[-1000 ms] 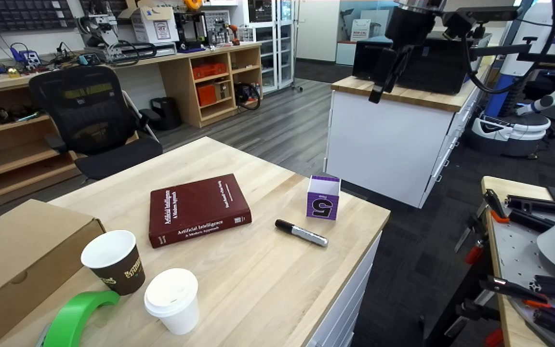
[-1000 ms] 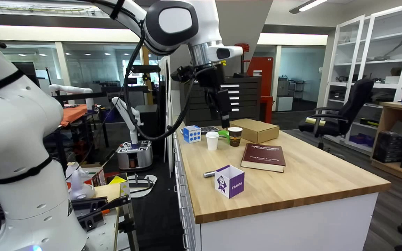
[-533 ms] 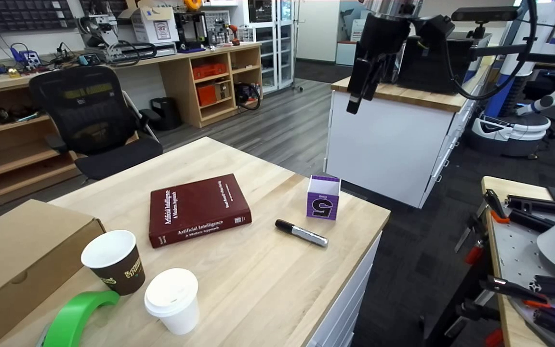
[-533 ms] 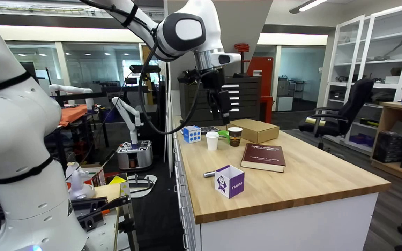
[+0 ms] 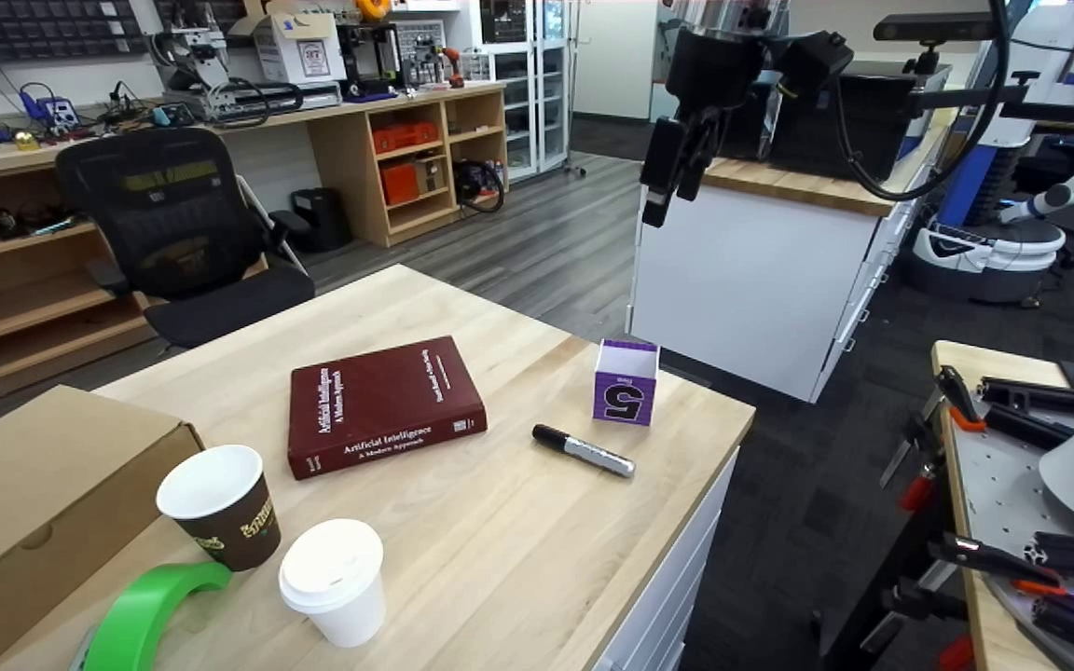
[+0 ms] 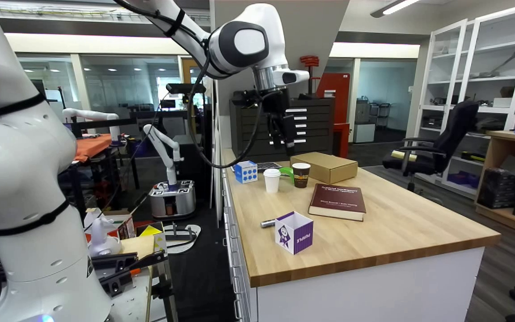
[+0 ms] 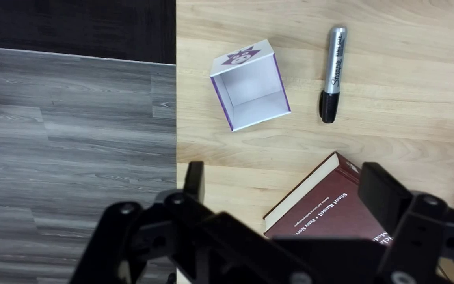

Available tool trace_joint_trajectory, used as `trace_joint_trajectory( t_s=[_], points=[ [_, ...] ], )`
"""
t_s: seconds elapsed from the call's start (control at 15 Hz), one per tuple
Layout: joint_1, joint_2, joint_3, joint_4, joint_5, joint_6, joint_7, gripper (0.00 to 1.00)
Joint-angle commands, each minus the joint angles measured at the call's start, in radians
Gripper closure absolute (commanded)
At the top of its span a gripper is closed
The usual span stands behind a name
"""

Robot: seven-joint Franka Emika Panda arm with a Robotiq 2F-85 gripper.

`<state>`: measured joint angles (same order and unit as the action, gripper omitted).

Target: Get the marker from the table and put it in the purple and white box.

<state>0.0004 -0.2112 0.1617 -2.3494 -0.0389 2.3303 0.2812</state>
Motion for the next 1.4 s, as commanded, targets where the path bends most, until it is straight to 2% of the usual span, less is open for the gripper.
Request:
trace_joint_trajectory(
  t_s=[0.0,0.2,0.67,0.93,1.33],
  points=[
    [0.018,0.000,-0.018,0.002,-0.004,-0.003,0.003,0.00],
    [0.018,0.000,-0.018,0.002,-0.004,-0.003,0.003,0.00],
    [0.049,0.052,-0.011,-0.025,0.066,0.093,-0.001,0.00],
    [0.090,0.124,0.008,0.002,0.066,0.122,0.001,0.00],
    [0.150,0.292,0.038,0.116,0.017,0.164,0.114,0.00]
  ],
)
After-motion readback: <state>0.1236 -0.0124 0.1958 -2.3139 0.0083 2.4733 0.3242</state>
